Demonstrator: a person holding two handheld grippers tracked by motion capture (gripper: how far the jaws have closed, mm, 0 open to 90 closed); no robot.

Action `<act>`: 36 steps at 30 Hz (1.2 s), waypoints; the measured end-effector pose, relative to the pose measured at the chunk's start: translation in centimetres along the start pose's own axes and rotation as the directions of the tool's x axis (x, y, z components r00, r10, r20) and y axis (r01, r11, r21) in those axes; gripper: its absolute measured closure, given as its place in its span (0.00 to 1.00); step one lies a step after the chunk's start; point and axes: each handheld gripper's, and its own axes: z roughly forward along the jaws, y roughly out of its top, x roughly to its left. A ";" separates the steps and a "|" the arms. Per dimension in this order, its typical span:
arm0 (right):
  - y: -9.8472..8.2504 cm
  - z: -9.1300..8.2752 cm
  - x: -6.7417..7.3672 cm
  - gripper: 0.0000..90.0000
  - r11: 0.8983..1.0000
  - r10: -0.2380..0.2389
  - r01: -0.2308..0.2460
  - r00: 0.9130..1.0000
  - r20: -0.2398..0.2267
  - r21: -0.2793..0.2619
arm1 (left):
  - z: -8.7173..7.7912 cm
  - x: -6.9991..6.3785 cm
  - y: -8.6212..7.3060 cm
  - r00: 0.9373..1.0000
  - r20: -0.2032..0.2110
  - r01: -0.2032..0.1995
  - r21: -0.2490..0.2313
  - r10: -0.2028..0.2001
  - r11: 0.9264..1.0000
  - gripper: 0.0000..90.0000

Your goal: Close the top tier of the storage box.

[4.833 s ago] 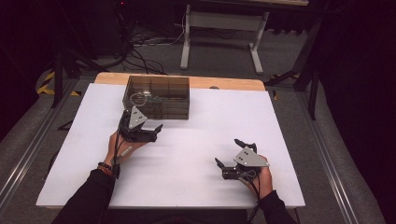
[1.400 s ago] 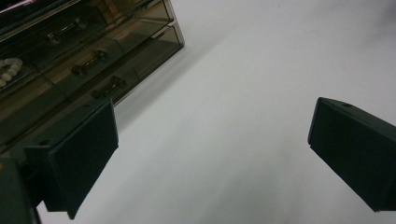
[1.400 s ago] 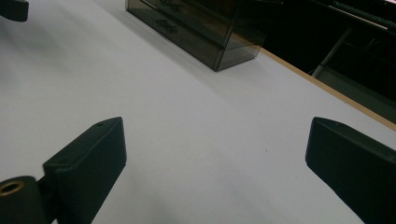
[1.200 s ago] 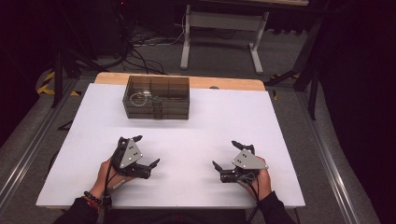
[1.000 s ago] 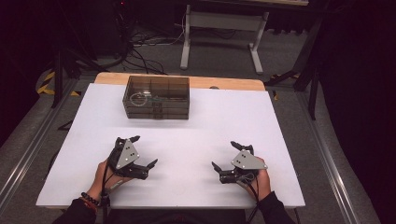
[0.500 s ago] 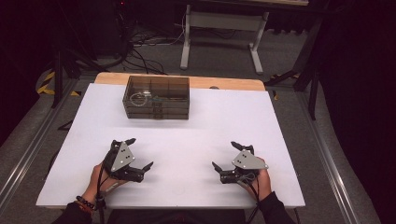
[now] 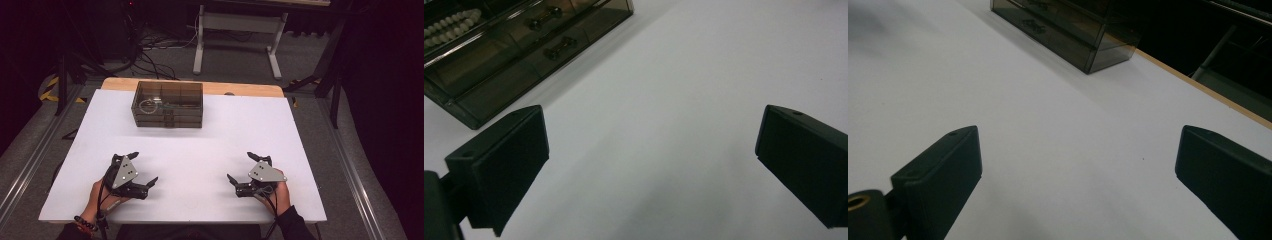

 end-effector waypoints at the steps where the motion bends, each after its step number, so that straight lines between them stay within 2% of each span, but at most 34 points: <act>1: 0.0 0.0 0.1 0.06 1.000 0.000 0.000 1.000 0.003 0.000 | -0.1 0.0 -0.1 1.000 -0.002 0.001 -0.003 -0.001 1.000 0.02; 9: 0.2 0.1 0.4 0.06 1.000 -0.015 0.015 1.000 -0.002 0.006 | -0.8 0.1 -0.4 1.000 -0.003 -0.005 -0.002 0.005 1.000 0.02; 36: 0.1 0.2 0.3 0.06 1.000 -0.011 0.011 1.000 -0.004 0.008 | -0.6 0.1 -0.3 1.000 0.010 -0.009 0.006 0.009 1.000 0.02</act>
